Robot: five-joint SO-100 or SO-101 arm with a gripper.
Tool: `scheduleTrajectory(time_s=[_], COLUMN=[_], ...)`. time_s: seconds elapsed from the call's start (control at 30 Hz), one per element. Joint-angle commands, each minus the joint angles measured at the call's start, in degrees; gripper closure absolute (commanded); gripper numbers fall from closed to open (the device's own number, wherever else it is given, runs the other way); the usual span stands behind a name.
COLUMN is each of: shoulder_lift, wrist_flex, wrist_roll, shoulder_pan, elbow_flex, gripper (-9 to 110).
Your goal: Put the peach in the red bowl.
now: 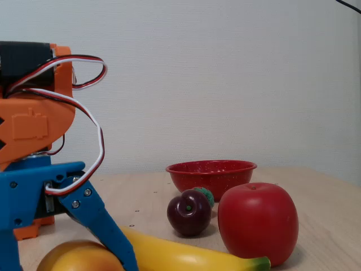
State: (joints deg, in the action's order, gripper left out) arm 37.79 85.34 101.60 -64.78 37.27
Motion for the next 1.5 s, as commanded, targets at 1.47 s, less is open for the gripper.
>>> scheduleTrajectory(time_s=[1.47], shoulder_lift=[33.0], wrist_flex=[13.5], wrist_roll=[-95.6], shoulder_pan=[89.8], elbow_flex=[-17.3], gripper=[101])
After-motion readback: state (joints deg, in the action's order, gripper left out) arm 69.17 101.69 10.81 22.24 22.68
